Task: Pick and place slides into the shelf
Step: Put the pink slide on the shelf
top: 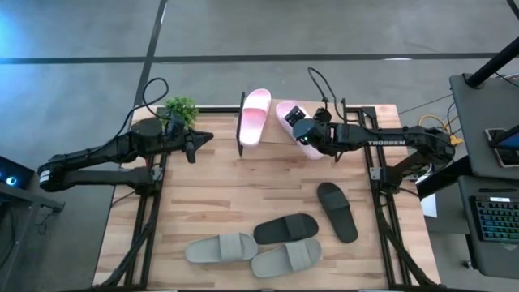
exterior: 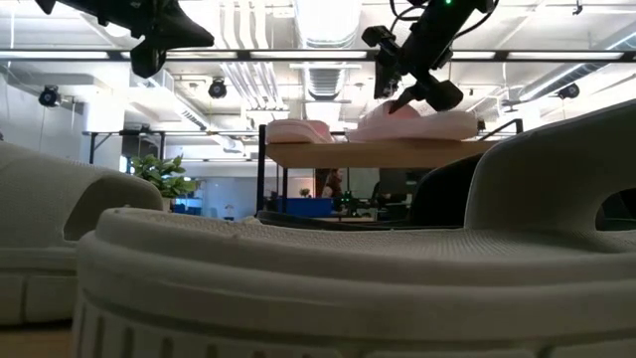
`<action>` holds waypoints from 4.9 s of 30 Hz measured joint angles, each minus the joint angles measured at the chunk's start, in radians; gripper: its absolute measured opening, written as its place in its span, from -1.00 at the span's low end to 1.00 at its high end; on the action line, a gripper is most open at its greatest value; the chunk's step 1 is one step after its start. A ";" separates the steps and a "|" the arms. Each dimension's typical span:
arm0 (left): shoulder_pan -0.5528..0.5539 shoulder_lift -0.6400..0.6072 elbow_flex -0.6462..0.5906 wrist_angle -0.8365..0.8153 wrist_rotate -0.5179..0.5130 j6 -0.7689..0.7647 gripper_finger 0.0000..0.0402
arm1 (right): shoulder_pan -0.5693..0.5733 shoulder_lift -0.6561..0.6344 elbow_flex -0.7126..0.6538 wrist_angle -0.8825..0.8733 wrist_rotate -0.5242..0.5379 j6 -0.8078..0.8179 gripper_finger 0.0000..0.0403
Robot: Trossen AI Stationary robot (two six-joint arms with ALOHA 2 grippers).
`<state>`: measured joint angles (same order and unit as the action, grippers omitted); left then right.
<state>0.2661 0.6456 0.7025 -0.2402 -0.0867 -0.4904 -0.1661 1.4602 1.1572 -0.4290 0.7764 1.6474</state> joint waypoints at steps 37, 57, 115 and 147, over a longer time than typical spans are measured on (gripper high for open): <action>0.000 0.000 0.000 -0.001 -0.008 0.001 -0.95 | -0.074 -0.205 0.002 -0.409 -0.332 -0.617 -0.30; 0.000 0.049 0.000 0.082 -0.035 -0.001 -0.95 | -0.261 -0.110 0.002 -0.473 -0.428 -0.870 -0.94; 0.001 0.056 0.000 0.097 -0.052 -0.002 -0.95 | -0.224 -0.066 0.001 -0.347 -0.733 -1.012 -0.94; 0.001 0.061 0.000 0.097 -0.052 -0.002 -0.95 | -0.258 0.008 0.000 -0.205 -0.620 -1.046 -0.94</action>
<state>0.2668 0.7063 0.7021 -0.1429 -0.1387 -0.4919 -0.4245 1.4687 1.1572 -0.6343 0.1566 0.6018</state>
